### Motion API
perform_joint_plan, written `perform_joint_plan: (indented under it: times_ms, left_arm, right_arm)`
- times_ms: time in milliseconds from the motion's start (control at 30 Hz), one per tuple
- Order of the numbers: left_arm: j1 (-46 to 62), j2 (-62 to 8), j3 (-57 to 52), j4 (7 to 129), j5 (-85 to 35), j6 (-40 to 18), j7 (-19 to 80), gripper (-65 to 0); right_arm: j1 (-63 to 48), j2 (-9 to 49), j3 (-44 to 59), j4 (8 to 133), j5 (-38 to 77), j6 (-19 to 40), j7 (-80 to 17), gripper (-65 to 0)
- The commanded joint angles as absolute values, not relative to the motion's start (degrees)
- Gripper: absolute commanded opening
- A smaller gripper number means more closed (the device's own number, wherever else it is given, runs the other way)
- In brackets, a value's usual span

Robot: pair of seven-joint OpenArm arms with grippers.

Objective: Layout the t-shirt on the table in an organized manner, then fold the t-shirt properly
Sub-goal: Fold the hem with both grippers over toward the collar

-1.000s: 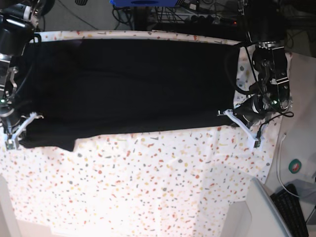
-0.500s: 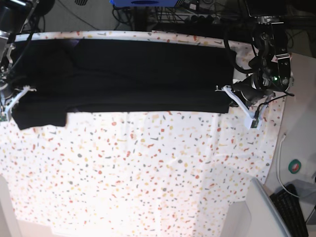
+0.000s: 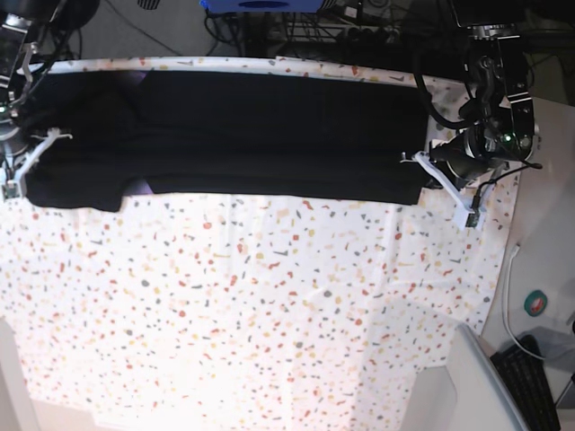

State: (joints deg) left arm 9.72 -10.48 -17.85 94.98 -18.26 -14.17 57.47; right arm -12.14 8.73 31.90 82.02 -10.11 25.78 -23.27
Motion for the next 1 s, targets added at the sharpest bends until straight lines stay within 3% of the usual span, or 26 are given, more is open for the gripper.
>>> perform_joint_plan:
  times_ms: [0, 833, 967]
  left_arm:
    - [9.27, -11.03, -18.07, 95.96, -17.98, -14.02, 56.57, -65.0]
    - [11.38, -11.03, -17.98, 93.49, -17.71, -13.93, 56.57, -65.0]
    - [11.21, -11.03, -18.59, 92.88, -17.71, -13.67, 56.57, -65.0]
  right_arm:
    - [-11.65, 9.45, 32.31, 83.12, -10.07, 25.19, -22.9, -65.0]
    - [-12.97, 9.01, 32.31, 82.95, -10.15, 25.19, -27.38, -65.0]
    - [-12.88, 9.01, 32.31, 83.38, -10.07, 25.19, -31.69, -64.7]
